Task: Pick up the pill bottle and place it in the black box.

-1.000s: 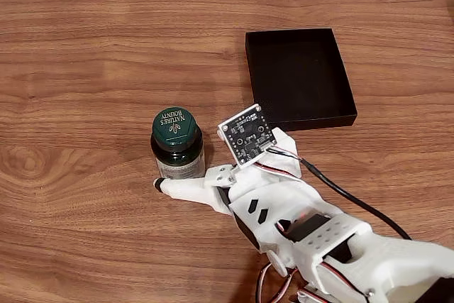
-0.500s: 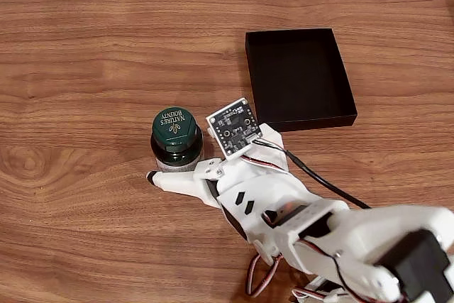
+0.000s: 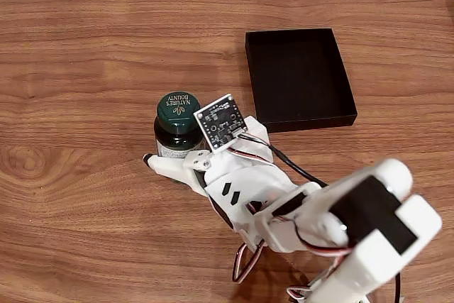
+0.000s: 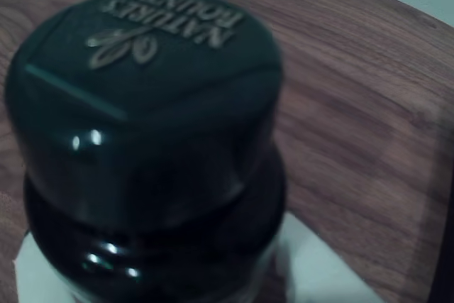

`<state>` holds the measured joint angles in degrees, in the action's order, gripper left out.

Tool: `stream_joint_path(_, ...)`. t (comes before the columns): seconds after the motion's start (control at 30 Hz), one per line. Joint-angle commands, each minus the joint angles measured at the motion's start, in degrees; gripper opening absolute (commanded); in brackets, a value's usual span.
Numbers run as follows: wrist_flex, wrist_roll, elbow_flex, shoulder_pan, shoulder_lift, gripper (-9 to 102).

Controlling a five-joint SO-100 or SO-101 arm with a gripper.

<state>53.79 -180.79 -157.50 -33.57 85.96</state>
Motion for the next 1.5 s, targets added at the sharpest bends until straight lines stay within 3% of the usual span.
stream_joint_path(0.0, 4.39, -0.44, 3.87, -1.41, -1.58, 28)
stream_joint_path(0.37, 6.24, -1.85, 3.78, -2.90, -0.44, 12)
stream_joint_path(0.57, 5.27, -3.25, 1.41, -1.58, 5.62, 11)
stream_joint_path(0.93, -8.35, -5.10, -1.23, 10.63, 24.96, 9)
stream_joint_path(1.47, -8.00, -4.48, -8.96, 22.15, 39.20, 9)
